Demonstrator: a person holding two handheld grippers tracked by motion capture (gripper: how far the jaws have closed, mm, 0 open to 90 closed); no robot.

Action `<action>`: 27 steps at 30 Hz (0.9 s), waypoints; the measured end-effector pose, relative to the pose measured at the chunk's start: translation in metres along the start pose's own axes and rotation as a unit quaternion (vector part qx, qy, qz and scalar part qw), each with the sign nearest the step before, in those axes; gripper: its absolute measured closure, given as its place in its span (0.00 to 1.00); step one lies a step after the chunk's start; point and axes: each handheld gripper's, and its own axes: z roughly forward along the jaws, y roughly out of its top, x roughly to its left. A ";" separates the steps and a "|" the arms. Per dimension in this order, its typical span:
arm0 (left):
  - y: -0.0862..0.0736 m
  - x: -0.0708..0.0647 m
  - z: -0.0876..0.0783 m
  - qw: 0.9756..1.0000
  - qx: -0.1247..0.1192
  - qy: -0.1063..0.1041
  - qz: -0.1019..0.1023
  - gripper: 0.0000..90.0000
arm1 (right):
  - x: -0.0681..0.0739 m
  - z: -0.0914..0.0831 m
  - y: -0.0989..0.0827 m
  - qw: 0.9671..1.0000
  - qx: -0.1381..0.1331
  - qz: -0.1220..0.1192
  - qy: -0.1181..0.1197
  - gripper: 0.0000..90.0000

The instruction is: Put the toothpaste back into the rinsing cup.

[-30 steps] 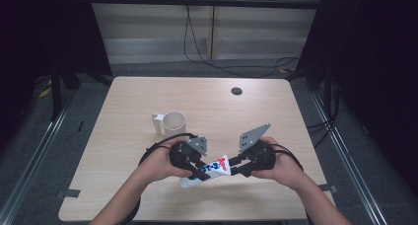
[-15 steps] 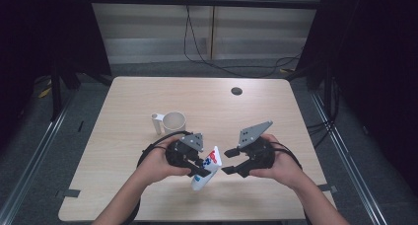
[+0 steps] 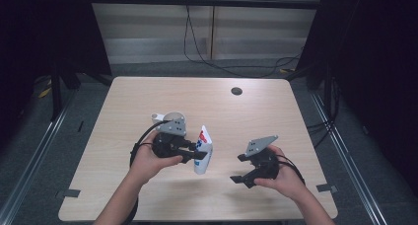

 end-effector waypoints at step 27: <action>-0.005 0.022 -0.035 0.993 -0.057 0.097 -0.047 0.78 | -0.007 0.023 -0.041 0.997 0.039 0.004 -0.072 0.21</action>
